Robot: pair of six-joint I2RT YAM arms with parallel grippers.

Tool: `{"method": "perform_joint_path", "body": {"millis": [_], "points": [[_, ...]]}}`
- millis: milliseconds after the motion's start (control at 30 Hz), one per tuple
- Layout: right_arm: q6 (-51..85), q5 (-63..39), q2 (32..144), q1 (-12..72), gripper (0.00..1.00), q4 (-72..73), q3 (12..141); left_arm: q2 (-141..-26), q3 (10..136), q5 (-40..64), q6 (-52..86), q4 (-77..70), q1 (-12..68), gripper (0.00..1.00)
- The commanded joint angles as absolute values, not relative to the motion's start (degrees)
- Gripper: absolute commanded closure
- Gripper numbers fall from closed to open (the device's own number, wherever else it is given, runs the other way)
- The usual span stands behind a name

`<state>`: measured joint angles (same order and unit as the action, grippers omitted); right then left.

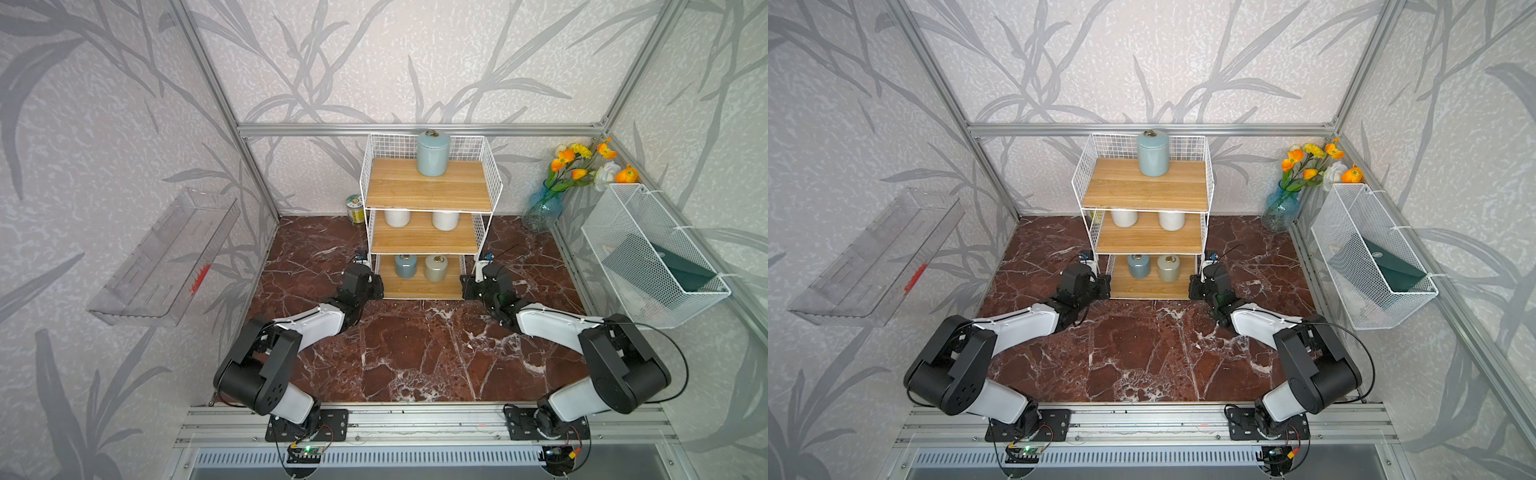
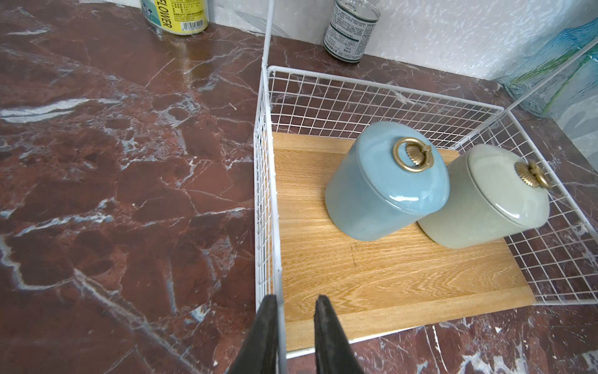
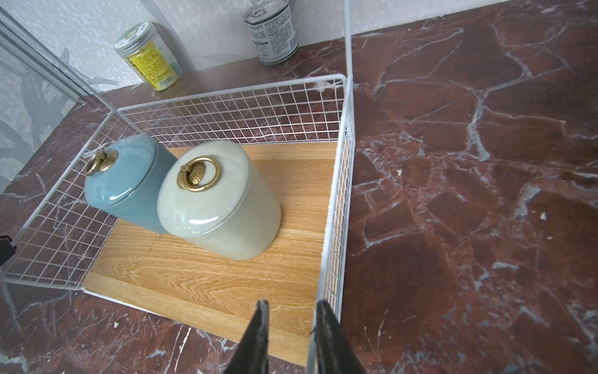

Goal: Remove the tea canisters from the shelf
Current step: Move the shelf to the center of the board.

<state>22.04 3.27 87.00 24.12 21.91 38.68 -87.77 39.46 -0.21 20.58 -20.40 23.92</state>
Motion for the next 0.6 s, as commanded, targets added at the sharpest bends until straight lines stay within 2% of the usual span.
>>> {"method": "perform_joint_path", "body": {"millis": [0,433,533,567], "points": [[17.4,4.7,88.3,22.3,0.74,24.7,42.8,-90.6,43.0,5.9,20.7,-22.1,25.6,0.87],[15.3,-1.8,92.6,16.8,0.74,24.5,47.7,-92.6,44.8,4.8,21.6,-21.8,30.3,0.89],[14.8,-2.7,92.3,16.8,0.73,24.5,47.2,-92.5,44.6,4.1,22.1,-21.7,30.7,0.87],[14.6,-3.0,92.0,16.8,0.71,24.5,46.9,-92.2,44.5,3.8,22.4,-21.4,30.8,0.84]]}}
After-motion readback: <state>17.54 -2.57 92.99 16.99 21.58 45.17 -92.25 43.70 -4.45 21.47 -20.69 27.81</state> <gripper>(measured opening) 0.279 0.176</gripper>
